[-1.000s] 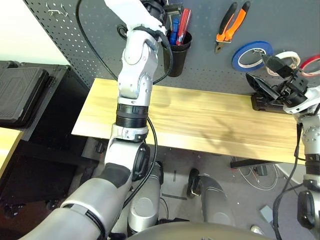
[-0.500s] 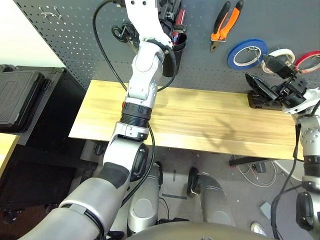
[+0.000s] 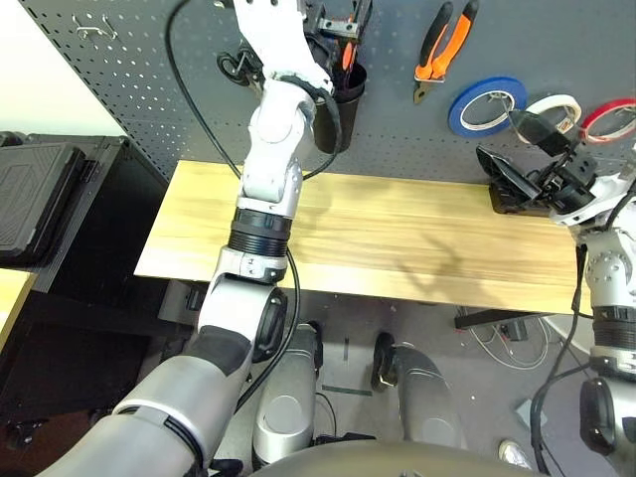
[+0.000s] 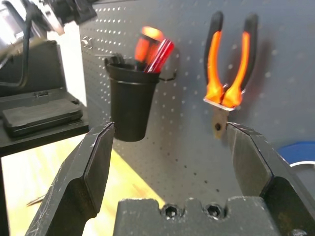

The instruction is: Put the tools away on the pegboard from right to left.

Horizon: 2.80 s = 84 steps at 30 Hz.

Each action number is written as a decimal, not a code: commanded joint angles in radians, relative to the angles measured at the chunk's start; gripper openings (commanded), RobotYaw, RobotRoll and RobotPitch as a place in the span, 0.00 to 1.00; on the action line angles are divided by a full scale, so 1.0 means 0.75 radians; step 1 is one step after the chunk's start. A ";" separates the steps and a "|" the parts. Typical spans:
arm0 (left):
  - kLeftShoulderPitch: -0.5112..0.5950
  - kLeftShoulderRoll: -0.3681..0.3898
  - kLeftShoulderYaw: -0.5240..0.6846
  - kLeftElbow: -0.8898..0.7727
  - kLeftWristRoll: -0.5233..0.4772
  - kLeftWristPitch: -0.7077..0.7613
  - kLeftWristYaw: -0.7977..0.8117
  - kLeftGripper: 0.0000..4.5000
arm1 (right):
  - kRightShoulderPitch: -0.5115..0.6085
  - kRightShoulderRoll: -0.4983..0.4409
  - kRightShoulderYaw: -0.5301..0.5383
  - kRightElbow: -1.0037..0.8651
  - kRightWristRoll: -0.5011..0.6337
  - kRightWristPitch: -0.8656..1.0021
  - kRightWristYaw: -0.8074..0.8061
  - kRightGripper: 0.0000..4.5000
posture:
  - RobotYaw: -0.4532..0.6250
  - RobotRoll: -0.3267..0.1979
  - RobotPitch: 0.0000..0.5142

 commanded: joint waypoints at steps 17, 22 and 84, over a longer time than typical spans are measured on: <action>0.733 0.140 -0.055 -0.761 0.056 0.568 0.028 0.99 | 0.105 0.023 0.206 0.066 -0.113 0.071 0.159 1.00 | 0.76 0.62 0.44; 0.876 0.126 -0.057 -0.708 0.106 0.546 0.076 0.99 | 0.121 0.010 0.299 0.080 -0.224 0.088 0.139 1.00 | 0.78 0.62 0.47; 0.247 0.225 0.195 1.408 0.093 -0.178 0.193 0.99 | 0.475 0.058 0.569 -0.303 -0.703 0.282 -0.456 1.00 | 0.57 0.62 0.69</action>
